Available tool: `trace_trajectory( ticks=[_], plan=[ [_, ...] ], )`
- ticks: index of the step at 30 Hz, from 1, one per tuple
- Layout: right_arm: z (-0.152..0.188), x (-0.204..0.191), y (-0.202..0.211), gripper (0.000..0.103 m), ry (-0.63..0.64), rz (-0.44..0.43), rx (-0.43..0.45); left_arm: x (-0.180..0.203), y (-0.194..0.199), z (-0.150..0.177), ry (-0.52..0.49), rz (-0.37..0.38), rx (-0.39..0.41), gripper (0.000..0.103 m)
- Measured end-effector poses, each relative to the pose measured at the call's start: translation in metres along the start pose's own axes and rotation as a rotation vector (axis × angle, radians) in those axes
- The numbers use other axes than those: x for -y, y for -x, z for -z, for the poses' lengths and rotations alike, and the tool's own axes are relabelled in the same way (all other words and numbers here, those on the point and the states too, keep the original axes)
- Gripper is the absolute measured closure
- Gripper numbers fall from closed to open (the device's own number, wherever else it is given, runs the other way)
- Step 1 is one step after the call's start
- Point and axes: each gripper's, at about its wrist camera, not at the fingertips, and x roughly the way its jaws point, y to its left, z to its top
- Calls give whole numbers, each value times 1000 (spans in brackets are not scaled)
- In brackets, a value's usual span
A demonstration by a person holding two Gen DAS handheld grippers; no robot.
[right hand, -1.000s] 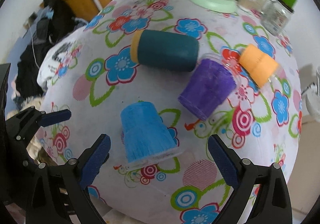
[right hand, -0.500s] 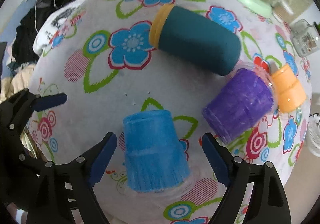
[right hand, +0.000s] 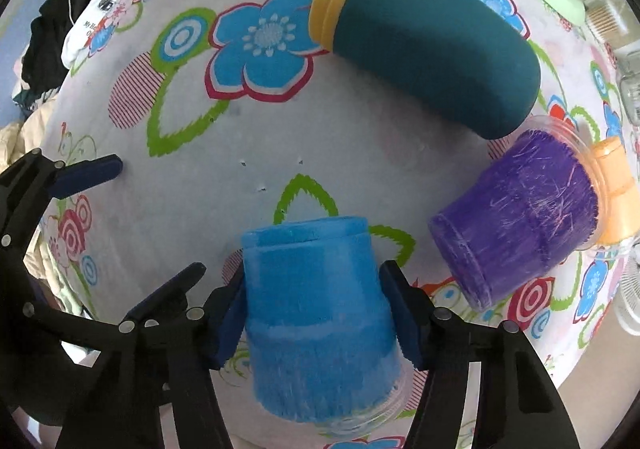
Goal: Flip cup upside down
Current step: 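Rotate the blue cup in the right tool until its base faces up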
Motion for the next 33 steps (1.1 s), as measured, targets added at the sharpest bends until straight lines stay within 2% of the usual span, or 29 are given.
trace_trajectory(
  ticks=[4, 9, 18, 33],
  plan=[
    [1, 1, 11, 39, -4, 14, 49, -6, 4, -9, 11, 15, 2, 11],
    [9, 6, 29, 39, -72, 9, 117, -6, 20, -19, -11, 16, 27, 11],
    [42, 20, 70, 39, -217, 14, 275, 9, 50, -26, -124, 1, 83, 11],
    [90, 29, 103, 39, -391, 86, 495, 32, 83, -23, -178, -12, 159, 11]
  ],
)
